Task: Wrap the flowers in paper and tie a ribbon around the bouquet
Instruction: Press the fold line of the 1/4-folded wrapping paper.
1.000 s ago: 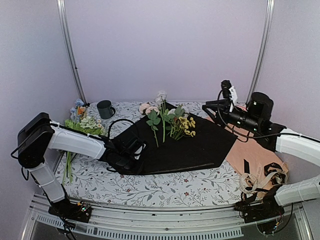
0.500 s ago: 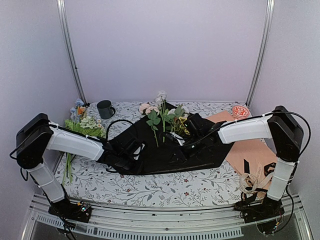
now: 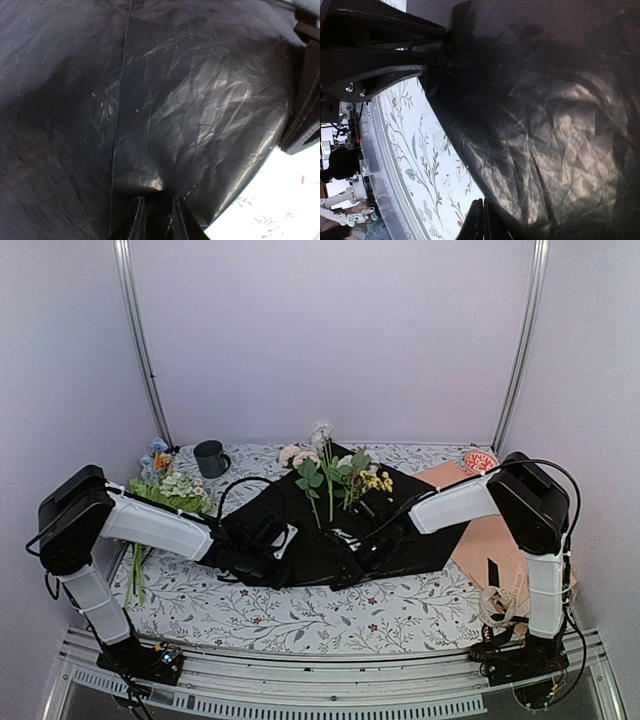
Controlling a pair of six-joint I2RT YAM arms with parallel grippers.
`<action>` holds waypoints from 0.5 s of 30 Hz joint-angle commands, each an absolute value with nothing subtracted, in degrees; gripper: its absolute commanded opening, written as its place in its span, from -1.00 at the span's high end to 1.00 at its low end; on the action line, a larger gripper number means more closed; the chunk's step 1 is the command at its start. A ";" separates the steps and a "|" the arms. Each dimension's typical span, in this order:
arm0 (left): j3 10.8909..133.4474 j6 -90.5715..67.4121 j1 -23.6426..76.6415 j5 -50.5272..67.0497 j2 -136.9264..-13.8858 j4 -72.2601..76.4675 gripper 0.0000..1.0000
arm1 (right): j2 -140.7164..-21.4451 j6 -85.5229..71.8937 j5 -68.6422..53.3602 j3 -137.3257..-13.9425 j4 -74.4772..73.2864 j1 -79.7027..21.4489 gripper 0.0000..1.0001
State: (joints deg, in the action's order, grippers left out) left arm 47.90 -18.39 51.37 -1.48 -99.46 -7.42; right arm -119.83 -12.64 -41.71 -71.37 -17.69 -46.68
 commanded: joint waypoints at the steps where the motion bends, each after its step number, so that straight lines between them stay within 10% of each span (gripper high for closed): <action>1: 44.22 -17.64 51.40 1.12 -103.69 -13.64 0.60 | -116.87 -16.01 -40.85 -65.60 -16.25 -44.26 0.99; 15: 44.65 -17.58 51.33 1.23 -104.13 -14.18 0.60 | -114.90 -13.40 -50.45 -68.45 -14.29 -40.99 0.99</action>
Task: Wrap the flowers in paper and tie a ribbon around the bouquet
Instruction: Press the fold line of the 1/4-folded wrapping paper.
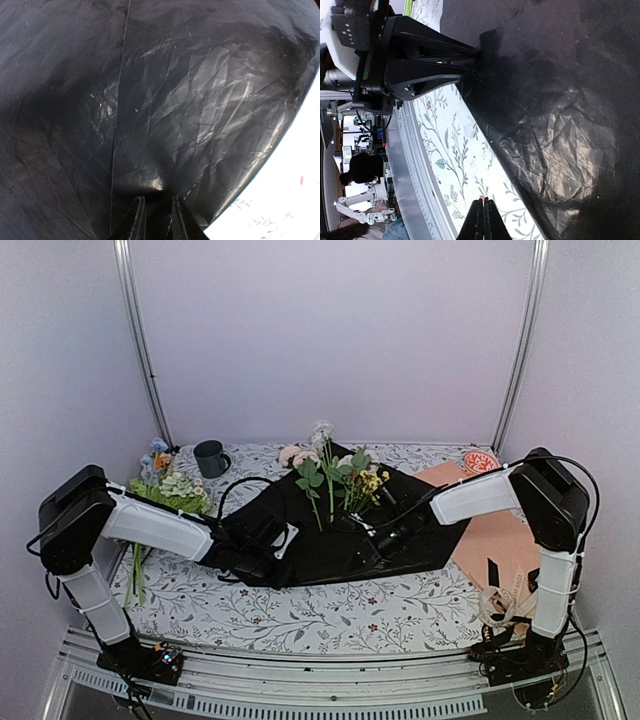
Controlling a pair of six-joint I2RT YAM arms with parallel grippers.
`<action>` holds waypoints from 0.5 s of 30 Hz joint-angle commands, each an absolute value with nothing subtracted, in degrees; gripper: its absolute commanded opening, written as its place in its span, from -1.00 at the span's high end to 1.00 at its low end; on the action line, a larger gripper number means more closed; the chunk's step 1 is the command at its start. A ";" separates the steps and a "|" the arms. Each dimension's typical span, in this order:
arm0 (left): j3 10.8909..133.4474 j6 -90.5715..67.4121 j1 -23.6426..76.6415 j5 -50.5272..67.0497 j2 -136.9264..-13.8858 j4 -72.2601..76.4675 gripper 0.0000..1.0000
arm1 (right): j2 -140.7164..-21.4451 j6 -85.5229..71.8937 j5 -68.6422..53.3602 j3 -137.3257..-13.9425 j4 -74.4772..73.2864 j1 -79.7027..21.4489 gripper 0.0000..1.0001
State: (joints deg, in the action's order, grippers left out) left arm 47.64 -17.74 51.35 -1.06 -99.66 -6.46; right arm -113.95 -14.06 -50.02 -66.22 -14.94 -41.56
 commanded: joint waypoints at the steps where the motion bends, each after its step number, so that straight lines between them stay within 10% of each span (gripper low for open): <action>1: 44.65 -17.65 51.38 1.22 -104.15 -14.22 0.60 | -115.51 -13.96 -49.55 -68.50 -14.30 -40.84 0.99; 15: 44.43 -18.63 50.38 2.09 -103.97 -15.43 0.61 | -107.49 -18.77 -42.64 -52.38 -11.82 -28.31 0.99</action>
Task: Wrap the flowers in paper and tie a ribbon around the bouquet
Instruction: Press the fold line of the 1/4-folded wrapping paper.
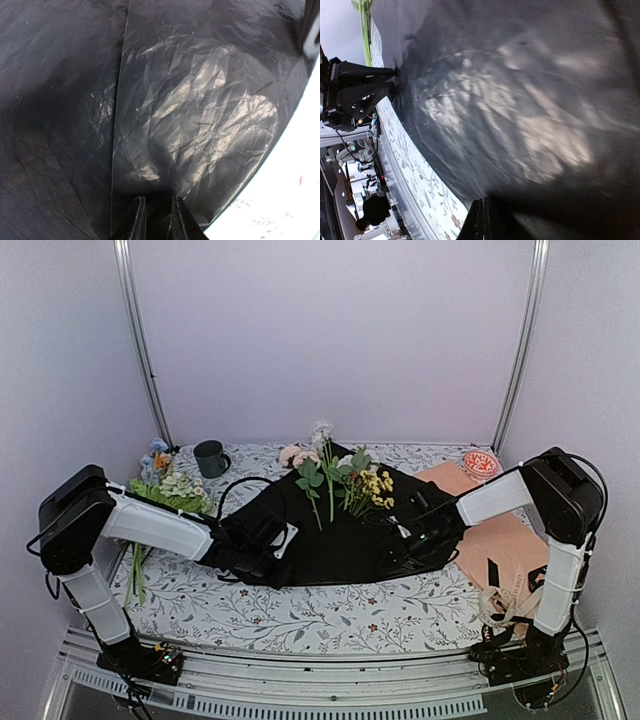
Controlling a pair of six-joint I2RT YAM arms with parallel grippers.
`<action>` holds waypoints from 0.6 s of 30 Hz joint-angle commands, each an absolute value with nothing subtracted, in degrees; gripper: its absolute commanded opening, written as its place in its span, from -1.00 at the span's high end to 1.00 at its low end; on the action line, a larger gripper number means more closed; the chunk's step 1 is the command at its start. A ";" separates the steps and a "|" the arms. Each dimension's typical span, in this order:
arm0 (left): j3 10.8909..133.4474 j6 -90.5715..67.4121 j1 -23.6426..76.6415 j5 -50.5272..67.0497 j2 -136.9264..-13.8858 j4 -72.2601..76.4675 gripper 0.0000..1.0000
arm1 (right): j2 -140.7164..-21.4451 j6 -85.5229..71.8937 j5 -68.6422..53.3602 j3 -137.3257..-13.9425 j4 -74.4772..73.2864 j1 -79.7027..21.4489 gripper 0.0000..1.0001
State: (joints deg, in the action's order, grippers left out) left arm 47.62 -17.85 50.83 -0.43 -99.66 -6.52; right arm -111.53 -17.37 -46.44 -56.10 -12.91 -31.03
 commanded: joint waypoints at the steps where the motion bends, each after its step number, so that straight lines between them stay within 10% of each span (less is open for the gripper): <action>1: 44.39 -18.59 50.32 2.08 -103.79 -15.63 0.61 | -106.53 -18.80 -42.37 -51.17 -11.82 -27.77 0.99; 18: 43.51 -18.71 49.10 2.55 -101.88 -16.07 0.61 | -88.26 -25.68 -31.14 -34.48 -11.82 -14.55 0.99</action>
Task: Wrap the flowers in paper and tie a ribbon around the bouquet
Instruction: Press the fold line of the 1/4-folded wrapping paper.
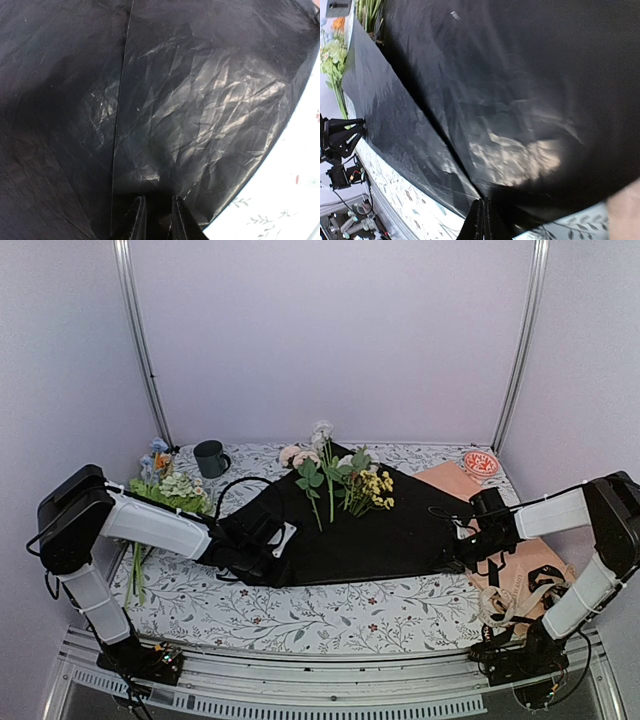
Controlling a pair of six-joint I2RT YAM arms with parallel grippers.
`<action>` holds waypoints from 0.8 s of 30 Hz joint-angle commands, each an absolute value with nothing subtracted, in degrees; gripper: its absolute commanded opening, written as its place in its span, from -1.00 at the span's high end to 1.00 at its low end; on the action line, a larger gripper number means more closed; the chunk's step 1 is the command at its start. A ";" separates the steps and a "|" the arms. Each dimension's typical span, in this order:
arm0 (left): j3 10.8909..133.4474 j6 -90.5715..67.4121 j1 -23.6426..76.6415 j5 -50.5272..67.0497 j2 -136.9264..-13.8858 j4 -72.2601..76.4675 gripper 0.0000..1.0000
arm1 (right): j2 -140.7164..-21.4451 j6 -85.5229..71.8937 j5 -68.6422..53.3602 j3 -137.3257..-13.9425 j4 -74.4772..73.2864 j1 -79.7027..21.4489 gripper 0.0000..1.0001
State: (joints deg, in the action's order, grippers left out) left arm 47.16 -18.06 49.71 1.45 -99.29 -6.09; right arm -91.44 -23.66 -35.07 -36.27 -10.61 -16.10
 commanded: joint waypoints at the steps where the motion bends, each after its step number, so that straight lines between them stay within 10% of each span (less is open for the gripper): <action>1: 43.44 -18.75 49.06 2.68 -101.77 -16.03 0.61 | -87.18 -25.79 -30.84 -34.30 -12.24 -14.09 0.99; 10: 42.81 -18.87 49.10 3.35 -101.35 -15.12 0.61 | -82.49 -19.30 -13.34 -51.13 -25.15 -26.90 1.00; 24: 42.58 -19.35 49.13 3.11 -101.27 -15.77 0.60 | -106.59 -13.34 -26.55 -59.17 -18.67 -41.14 0.99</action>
State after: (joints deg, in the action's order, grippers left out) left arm 45.87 -18.68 49.47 2.17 -98.65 -4.49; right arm -106.02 -14.90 -27.92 -59.18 -17.08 -41.95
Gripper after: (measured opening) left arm 0.202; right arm 0.004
